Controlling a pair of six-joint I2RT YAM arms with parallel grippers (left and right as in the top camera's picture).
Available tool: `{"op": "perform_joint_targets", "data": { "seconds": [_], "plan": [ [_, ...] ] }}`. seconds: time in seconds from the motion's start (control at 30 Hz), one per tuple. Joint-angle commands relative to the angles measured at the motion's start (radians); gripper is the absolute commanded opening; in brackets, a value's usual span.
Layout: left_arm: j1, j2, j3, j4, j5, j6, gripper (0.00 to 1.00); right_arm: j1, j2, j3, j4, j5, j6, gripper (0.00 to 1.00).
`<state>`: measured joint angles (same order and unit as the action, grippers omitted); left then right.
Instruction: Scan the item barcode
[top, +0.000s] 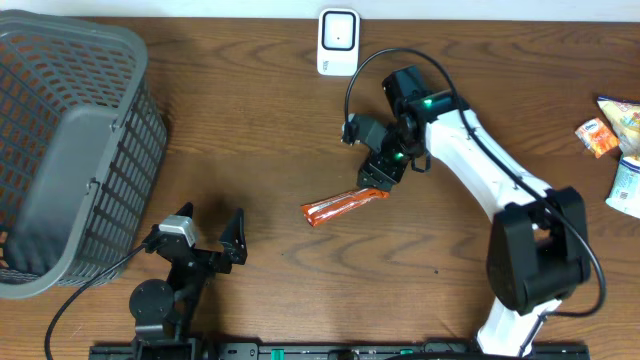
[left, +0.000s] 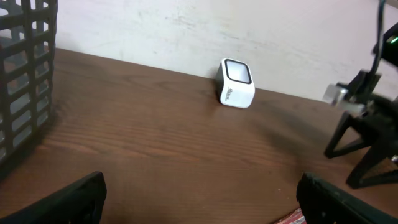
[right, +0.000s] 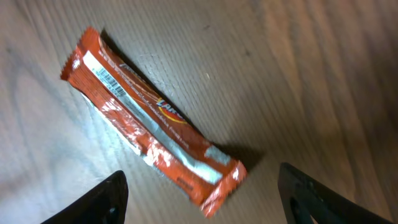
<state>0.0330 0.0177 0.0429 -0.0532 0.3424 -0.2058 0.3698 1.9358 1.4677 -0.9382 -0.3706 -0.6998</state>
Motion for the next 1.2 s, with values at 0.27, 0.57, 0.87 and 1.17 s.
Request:
{"op": "perform_joint_targets", "data": {
  "seconds": [0.27,0.57,0.87,1.17],
  "plan": [
    [0.005,0.0,-0.028,-0.012,0.016,0.002,0.98,-0.023,0.123,-0.01,0.154,-0.106,0.288,0.81],
    [0.005,0.0,-0.028,-0.012,0.016,0.002,0.98,-0.14,0.128,-0.007,0.062,-0.247,0.487,0.99],
    [0.005,0.0,-0.028,-0.012,0.016,0.002,0.98,-0.122,0.272,-0.011,0.002,-0.272,0.454,0.99],
    [0.005,0.0,-0.028,-0.012,0.016,0.002,0.98,-0.101,0.452,-0.011,-0.098,-0.274,0.337,0.94]
  ]
}}
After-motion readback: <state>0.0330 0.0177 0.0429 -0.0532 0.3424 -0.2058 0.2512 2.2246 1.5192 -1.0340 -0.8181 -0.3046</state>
